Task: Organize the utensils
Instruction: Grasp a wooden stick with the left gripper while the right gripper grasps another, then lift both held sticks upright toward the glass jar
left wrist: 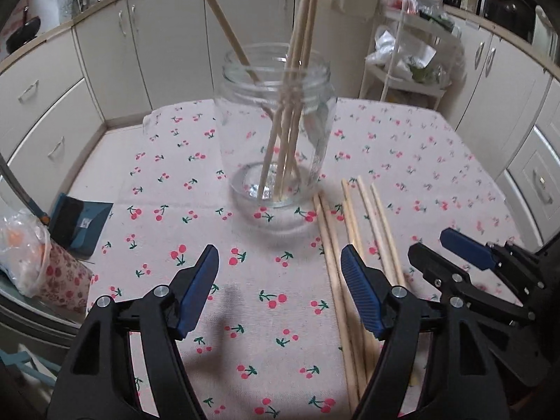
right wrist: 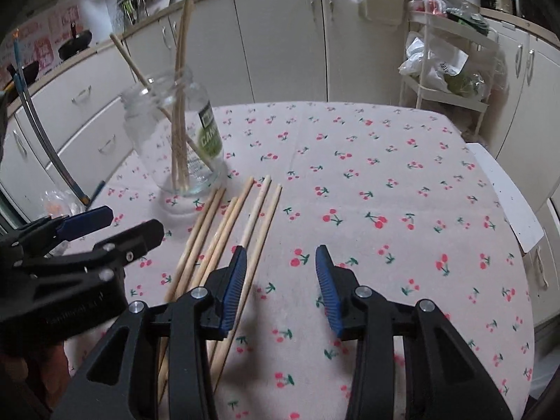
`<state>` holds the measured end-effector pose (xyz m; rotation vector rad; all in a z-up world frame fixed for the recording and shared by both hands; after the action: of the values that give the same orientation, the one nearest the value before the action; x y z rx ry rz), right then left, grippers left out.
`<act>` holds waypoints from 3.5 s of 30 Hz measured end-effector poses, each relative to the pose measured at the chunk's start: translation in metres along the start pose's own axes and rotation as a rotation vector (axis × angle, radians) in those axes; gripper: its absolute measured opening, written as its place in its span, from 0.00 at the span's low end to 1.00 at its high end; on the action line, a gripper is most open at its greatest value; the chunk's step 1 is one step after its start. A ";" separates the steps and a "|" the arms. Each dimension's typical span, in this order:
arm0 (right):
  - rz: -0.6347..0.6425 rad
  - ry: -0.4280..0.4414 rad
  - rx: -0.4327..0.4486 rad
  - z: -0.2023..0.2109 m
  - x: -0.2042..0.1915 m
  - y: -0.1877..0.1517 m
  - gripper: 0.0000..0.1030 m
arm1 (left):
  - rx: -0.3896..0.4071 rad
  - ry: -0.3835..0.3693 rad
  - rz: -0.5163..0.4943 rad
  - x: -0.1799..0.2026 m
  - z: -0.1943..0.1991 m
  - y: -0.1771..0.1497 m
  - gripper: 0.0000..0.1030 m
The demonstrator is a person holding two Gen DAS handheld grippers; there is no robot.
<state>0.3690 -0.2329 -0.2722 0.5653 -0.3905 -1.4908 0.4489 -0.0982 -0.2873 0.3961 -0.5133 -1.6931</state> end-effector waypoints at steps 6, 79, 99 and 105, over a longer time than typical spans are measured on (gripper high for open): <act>0.019 -0.024 -0.050 -0.013 0.002 -0.004 0.38 | -0.042 -0.001 -0.011 0.003 -0.016 -0.004 0.67; 0.089 0.002 -0.185 -0.024 0.023 0.012 0.10 | -0.176 0.000 -0.044 -0.008 -0.039 0.016 0.37; -0.191 0.355 0.276 0.087 0.015 0.039 0.06 | 0.316 -0.279 0.071 -0.032 0.100 0.057 0.05; -0.224 0.349 0.477 0.129 0.012 0.066 0.06 | 0.548 -0.302 0.196 -0.052 0.135 0.103 0.05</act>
<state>0.3500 -0.2596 -0.1306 1.2633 -0.4184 -1.4761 0.4726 -0.0462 -0.1194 0.4643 -1.2111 -1.4103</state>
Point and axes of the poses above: each gripper's, at about its wrist camera, not at the fingertips, and z roughly against the way its jaws point, x to its right, y to its top, the point moved 6 cm from there along -z, roughly the way its jaws point, and after that the axes turned 4 degrees about -x, right-handed, at the moved point
